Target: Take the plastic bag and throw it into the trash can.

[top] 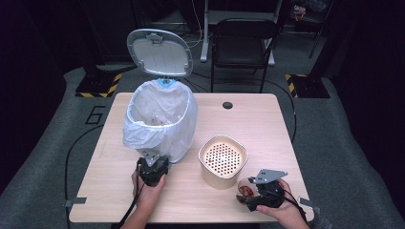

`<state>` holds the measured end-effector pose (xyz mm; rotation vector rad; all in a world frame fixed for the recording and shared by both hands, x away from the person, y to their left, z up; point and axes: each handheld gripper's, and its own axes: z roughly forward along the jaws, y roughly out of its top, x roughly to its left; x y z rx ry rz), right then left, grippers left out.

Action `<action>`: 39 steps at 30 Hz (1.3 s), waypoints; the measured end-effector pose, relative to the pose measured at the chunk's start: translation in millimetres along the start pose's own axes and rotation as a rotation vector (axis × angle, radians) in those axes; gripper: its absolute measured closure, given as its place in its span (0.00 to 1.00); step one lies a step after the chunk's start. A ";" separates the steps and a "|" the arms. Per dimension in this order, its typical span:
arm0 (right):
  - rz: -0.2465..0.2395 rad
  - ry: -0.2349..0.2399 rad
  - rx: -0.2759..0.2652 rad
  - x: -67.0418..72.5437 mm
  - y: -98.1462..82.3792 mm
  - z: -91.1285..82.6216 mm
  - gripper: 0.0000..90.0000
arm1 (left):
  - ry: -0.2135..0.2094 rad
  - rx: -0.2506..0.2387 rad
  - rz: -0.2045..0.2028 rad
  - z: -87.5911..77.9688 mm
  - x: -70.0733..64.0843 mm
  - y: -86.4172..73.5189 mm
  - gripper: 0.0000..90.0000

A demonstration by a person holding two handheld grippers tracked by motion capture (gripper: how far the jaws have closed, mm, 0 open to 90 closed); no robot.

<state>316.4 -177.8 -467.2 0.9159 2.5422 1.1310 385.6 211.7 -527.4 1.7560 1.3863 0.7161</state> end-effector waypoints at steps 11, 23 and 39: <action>-0.027 -0.008 -0.001 1.8 -7.4 6.6 0.27 | -0.003 0.012 0.007 -0.5 0.4 0.0 0.60; -0.050 -0.024 -0.002 1.1 -8.8 7.2 0.32 | -0.005 -0.001 -0.008 0.2 -0.6 -0.2 0.60; -0.063 -0.045 0.008 -2.1 -6.0 3.7 0.35 | -0.005 0.000 -0.009 0.2 -0.6 -0.1 0.60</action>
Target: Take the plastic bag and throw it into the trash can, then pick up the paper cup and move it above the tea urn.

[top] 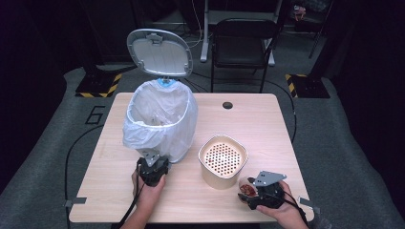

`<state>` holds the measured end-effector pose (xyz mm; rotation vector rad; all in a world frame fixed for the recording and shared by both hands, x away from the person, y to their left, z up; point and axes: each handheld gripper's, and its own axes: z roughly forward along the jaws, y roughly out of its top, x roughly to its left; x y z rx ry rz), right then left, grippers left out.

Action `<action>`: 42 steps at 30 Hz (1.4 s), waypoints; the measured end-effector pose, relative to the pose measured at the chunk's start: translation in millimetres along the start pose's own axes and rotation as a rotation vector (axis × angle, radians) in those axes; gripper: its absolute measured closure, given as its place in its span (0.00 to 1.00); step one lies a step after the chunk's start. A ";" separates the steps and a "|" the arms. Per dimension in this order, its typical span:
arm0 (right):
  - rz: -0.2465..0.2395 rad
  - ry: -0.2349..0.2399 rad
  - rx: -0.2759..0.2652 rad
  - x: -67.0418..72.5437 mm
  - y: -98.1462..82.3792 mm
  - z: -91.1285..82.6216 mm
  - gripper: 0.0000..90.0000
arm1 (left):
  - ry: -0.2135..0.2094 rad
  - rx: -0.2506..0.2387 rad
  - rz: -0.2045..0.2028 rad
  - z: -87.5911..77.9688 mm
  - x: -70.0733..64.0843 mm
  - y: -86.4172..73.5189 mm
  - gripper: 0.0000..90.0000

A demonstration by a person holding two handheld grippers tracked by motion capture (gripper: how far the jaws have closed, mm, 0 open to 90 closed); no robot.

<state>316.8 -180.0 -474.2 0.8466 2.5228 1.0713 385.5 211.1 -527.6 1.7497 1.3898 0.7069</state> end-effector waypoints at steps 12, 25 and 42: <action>-0.032 -0.017 -0.003 -15.7 10.5 -15.3 0.37 | 0.000 -0.001 -0.001 0.1 -0.1 0.0 0.60; 0.007 -0.087 -0.039 -46.9 28.7 -42.2 0.37 | 0.000 -0.001 -0.001 0.1 -0.1 0.0 0.60; 0.007 -0.138 -0.054 -81.3 64.8 -52.6 0.37 | -0.001 0.003 0.004 -0.2 0.3 0.0 0.60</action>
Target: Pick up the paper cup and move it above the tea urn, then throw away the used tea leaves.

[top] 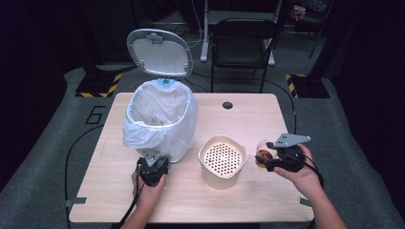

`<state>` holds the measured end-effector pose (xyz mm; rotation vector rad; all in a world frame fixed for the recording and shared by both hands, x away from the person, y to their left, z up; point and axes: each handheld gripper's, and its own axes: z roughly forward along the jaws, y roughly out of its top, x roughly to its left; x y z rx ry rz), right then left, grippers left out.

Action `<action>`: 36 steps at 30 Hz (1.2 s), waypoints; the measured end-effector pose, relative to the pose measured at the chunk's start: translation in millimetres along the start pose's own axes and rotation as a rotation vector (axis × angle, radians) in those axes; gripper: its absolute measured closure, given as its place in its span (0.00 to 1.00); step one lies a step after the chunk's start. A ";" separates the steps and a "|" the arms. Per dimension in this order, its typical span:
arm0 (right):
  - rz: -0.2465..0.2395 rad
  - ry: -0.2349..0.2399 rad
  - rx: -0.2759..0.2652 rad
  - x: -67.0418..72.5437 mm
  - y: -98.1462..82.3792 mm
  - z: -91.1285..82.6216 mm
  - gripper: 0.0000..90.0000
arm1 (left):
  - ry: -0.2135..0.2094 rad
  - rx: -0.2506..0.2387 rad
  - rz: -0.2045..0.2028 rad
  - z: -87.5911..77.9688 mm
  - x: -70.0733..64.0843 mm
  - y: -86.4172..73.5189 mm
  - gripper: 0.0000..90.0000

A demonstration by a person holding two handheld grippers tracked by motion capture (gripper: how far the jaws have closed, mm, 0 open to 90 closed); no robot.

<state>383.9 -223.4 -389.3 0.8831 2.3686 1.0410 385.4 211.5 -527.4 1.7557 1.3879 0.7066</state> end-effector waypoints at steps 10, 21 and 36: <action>-0.022 -0.007 -0.003 -12.5 22.8 11.5 0.38 | 0.000 -0.002 -0.003 0.2 -0.2 0.0 0.60; -0.052 -0.002 -0.022 -29.5 45.7 28.0 0.38 | 0.000 -0.001 -0.001 0.1 -0.1 0.0 0.60; -0.126 0.079 -0.103 -34.4 70.2 56.8 0.37 | 0.004 0.005 0.011 -0.2 0.7 0.0 0.60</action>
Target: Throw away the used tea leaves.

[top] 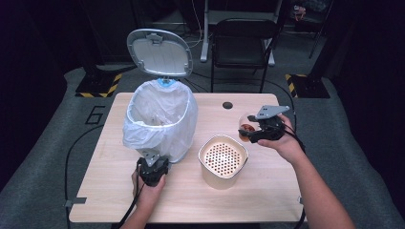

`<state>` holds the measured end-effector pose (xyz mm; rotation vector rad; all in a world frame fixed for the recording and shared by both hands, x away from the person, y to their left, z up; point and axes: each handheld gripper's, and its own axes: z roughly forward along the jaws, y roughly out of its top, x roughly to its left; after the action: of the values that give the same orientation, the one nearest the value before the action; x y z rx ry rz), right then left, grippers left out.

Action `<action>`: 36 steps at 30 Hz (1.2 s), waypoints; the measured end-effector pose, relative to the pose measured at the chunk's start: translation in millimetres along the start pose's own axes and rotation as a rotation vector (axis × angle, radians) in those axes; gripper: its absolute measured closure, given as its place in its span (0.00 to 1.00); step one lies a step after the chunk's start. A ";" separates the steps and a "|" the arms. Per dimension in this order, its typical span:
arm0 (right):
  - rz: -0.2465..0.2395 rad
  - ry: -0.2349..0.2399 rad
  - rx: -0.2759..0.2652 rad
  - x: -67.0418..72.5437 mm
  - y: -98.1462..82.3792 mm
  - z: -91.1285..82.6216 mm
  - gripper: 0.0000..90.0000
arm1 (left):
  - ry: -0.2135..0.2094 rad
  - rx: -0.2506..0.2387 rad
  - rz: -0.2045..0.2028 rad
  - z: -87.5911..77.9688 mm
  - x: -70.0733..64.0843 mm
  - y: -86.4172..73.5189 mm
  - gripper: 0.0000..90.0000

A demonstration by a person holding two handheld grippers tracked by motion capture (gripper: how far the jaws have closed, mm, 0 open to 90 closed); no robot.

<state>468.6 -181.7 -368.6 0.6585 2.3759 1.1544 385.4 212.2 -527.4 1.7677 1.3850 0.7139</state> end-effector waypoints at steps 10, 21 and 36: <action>-0.088 0.031 -0.059 3.3 11.6 14.2 0.39 | -0.004 -0.006 -0.012 0.3 -0.7 0.0 0.60; -0.148 0.047 -0.129 7.6 16.8 22.0 0.40 | 0.000 0.008 0.008 -0.5 0.6 0.1 0.60; -0.546 -0.063 -0.161 49.1 21.3 12.2 0.41 | 0.000 0.009 0.011 -0.6 0.7 0.1 0.60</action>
<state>440.9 -134.4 -366.2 -0.0165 2.1776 1.0385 385.1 212.9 -527.0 1.7836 1.3821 0.7139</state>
